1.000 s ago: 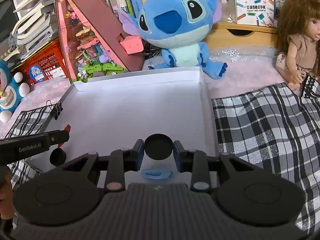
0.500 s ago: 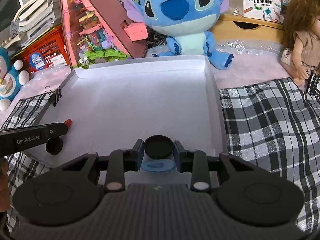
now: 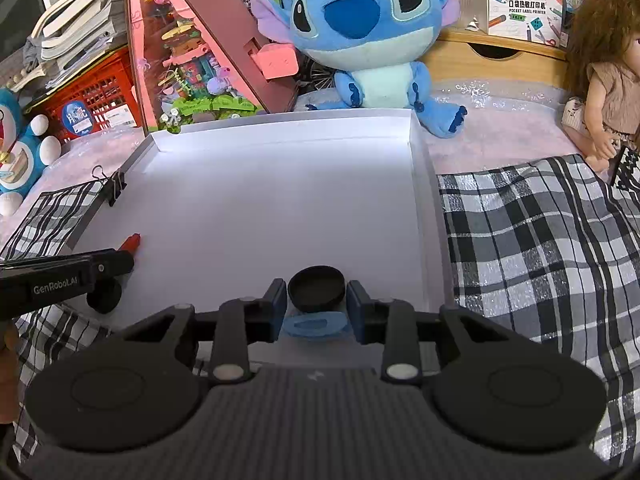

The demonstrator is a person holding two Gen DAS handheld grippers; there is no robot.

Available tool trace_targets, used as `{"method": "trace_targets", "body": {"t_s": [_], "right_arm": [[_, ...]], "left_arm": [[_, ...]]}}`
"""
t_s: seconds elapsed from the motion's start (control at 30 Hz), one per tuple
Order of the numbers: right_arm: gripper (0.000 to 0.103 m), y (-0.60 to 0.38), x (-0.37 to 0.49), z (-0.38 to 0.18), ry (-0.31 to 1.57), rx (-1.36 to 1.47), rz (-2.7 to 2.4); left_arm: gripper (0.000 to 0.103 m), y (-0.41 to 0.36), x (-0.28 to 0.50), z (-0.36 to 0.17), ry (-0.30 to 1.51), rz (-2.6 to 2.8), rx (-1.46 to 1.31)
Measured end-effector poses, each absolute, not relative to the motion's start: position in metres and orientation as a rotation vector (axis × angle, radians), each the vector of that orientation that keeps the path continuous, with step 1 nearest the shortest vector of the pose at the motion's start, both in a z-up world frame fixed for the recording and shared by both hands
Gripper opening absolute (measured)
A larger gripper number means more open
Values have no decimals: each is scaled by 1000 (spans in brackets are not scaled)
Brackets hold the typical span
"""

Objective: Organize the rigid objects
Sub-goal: 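Open left tool to drop the red-orange piece while right tool releases the black cap, then move both tools back from the tray to the objects on the plaid cloth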

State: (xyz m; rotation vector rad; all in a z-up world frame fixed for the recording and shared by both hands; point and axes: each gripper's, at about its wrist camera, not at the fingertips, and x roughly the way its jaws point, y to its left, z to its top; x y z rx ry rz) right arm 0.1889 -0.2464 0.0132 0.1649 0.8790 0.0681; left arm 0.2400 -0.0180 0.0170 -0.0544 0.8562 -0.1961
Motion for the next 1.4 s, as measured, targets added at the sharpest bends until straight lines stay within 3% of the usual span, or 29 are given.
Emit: {"method": "trace_targets", "body": {"t_s": [0.13,0.27,0.6,0.7,0.87,1.03,1.4], "right_arm": [[54,-247,188,14,877,168,67],[63,-250,184,15,868,182,61],[84,-255,167,33,805,211,96],[86,-256,160,38,787,211,103],[90,-258,140,47,736,183,113],[103,-260,121,54,679,169,127],[103,-252,78,55,629,107,191]], "left_arm": [[16,-16,237,18,856,-190,-53],[37,-12,232,26,837,-195,-75],[68,-12,205,52,769,-250,-83],[79,-12,191,59,739,-273,-80],[82,-12,165,69,698,-306,-60],[84,-12,141,72,674,-329,-35],[87,-6,92,65,652,-344,-26]]}}
